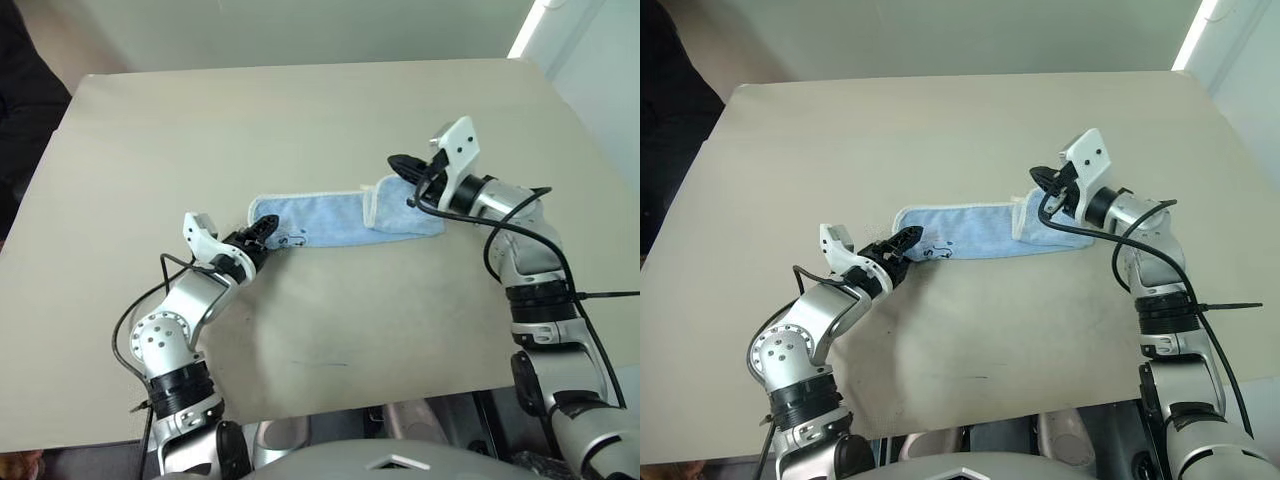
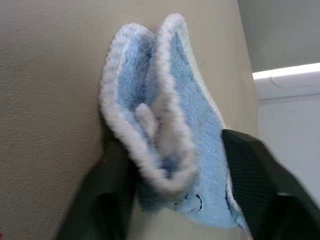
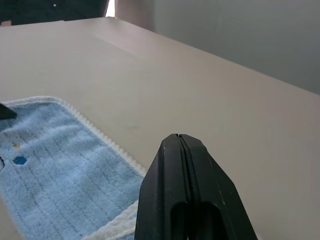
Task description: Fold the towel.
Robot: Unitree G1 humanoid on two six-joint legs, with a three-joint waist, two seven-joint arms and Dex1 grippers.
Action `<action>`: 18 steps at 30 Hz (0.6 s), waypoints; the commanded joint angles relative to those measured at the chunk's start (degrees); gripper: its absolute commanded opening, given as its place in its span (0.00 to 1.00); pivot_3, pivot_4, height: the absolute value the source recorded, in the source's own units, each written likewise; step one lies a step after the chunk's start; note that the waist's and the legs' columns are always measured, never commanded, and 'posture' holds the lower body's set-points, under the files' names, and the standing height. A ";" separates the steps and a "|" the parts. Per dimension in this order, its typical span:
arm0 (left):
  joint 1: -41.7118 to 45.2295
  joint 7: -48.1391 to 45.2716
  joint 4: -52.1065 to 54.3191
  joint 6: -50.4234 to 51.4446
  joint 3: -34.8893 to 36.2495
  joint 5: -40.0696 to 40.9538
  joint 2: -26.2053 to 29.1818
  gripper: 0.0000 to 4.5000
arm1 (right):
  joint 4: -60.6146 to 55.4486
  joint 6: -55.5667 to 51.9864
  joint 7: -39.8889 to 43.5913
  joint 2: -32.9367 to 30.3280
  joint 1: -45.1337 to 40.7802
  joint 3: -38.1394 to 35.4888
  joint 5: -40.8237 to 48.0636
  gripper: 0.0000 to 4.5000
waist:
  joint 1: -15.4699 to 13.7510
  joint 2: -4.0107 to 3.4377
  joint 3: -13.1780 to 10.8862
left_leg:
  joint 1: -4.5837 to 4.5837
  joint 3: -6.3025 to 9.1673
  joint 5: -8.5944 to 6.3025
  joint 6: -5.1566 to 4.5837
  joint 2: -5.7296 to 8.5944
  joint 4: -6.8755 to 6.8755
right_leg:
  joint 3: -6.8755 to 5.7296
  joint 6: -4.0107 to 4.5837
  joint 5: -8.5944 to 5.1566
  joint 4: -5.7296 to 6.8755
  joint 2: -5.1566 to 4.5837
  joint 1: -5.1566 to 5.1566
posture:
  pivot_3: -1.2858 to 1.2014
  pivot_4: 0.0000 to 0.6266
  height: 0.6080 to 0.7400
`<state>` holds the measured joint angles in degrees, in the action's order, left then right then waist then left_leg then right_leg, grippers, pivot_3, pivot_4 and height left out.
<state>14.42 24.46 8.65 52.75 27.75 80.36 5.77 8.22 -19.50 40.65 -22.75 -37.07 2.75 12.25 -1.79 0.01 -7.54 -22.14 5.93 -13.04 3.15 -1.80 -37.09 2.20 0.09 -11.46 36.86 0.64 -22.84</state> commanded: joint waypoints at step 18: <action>11.60 -20.64 -1.28 -4.35 -5.45 -10.25 17.70 0.01 | -15.57 -15.76 6.81 -8.75 10.75 -7.31 13.29 0.00 | -0.34 0.62 -0.38 | -0.06 -0.40 -0.11 0.21 0.01 0.00 | 1.05 -0.11 -0.17 0.00 0.50 -0.31 | 0.52 0.24 1.00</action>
<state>24.41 7.53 7.34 49.31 23.68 71.92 22.68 -3.76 -34.03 45.62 -30.58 -26.25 -2.99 22.92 -2.13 0.63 -7.93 -22.21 5.50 -13.15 3.37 -1.78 -37.10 3.28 -0.02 -11.64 36.86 1.14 -23.14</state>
